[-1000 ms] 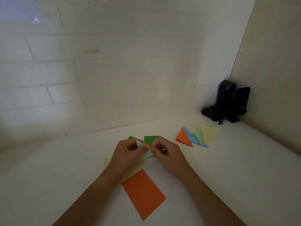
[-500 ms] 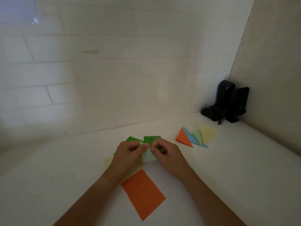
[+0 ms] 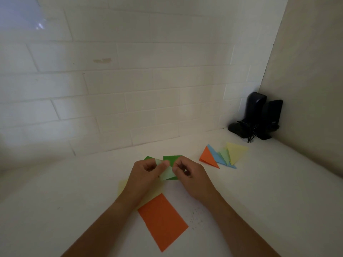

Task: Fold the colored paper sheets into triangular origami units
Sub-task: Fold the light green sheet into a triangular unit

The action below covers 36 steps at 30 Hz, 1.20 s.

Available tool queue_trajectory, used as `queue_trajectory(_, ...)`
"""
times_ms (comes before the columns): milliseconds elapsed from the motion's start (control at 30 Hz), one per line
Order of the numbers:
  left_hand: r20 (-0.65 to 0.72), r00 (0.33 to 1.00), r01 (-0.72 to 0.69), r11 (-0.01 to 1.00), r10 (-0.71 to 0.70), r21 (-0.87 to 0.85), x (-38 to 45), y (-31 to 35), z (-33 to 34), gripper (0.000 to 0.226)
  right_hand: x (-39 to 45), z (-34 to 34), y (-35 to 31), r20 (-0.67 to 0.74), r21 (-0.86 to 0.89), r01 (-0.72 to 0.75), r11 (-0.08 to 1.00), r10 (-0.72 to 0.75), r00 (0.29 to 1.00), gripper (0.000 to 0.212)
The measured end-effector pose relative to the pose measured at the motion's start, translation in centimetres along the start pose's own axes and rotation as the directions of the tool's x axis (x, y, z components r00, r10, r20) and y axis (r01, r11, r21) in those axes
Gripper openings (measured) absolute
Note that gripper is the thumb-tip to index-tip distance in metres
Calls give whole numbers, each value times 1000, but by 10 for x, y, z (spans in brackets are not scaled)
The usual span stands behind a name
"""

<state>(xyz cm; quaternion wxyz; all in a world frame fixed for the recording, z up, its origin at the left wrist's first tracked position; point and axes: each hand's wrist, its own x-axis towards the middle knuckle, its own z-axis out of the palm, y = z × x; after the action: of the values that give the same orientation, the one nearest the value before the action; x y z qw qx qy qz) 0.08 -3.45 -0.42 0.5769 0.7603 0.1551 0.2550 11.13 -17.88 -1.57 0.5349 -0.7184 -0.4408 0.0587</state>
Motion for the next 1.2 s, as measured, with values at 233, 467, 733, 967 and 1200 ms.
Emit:
queue_trajectory(233, -8, 1000, 30, 999, -30, -30, -1, 1, 0, 6, -1, 1, 0, -3, 32, -36, 999, 36, 999, 13)
queue_trajectory(467, -12, 1000, -14, 1000, 13, -26, 1, 1, -1, 7, 1, 2, 2, -34, -3, -47, 999, 47, 998, 17)
queue_trajectory(733, 64, 993, -106, 983, 97, 153, 3, -5, -1, 13, 1, 0, 5, -133, 68, -39, 997, 48, 990, 16)
queue_trajectory(967, 63, 991, -125, 971, 114, 204, 3, -7, -1, 13, 2, -1, 8, -143, 64, -24, 998, 33, 989, 20)
queue_trajectory(1200, 104, 986, -153, 951, 129, 268, 2, -8, -1, 11, 1, -1, 2, -98, 100, -27, 995, 37, 994, 12)
